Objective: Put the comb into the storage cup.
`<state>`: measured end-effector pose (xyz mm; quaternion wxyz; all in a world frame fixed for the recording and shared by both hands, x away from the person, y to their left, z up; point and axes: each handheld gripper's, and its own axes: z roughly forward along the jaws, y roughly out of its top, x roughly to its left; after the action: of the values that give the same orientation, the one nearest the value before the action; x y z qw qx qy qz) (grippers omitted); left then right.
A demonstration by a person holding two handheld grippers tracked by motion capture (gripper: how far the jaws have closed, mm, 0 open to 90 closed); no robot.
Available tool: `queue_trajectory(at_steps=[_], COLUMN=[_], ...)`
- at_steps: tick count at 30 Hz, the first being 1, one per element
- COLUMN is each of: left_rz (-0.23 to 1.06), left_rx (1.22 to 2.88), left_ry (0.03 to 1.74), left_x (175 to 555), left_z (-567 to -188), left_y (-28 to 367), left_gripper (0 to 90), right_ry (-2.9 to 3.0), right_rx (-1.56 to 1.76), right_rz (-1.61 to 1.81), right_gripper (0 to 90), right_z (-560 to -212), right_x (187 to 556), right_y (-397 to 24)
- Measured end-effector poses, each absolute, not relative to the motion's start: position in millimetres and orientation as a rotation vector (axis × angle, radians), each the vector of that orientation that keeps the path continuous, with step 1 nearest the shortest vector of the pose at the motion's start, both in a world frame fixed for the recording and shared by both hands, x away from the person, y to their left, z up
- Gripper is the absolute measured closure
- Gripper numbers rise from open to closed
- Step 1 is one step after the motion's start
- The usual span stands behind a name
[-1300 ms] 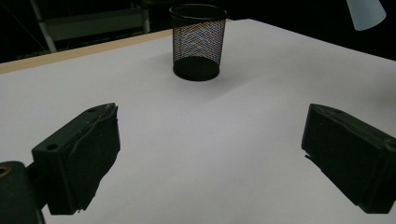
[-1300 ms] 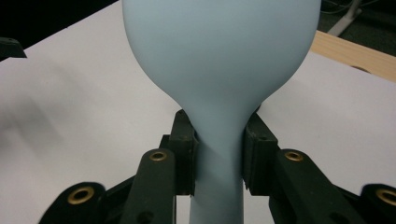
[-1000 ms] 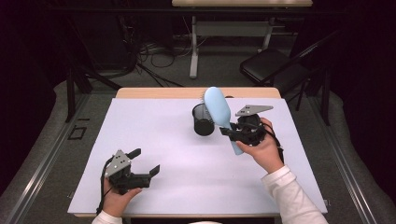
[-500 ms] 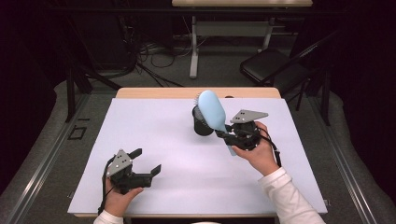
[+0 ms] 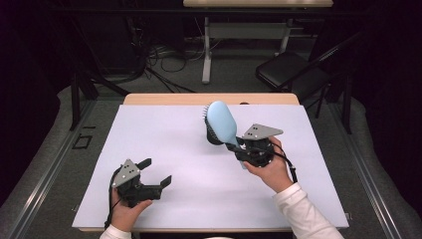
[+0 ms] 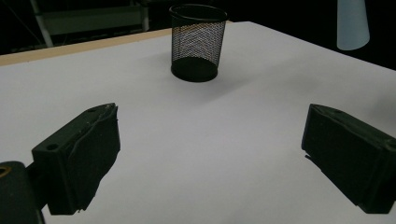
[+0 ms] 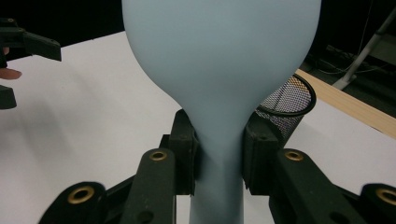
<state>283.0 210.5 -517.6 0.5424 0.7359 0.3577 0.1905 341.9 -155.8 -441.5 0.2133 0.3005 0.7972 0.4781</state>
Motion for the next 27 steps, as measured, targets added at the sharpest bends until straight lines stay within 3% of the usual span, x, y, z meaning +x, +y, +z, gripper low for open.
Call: queue_trajectory(at_steps=[27], left_rz=[0.320], left_rx=[1.642], left_ry=[0.887], left_x=[288], left_z=[-487], left_y=[213], left_gripper=[4.5], right_ry=[2.183], right_rx=[0.811], right_rz=[1.338], right_gripper=[69.4], right_z=[-446], right_x=[337], right_y=[-152])
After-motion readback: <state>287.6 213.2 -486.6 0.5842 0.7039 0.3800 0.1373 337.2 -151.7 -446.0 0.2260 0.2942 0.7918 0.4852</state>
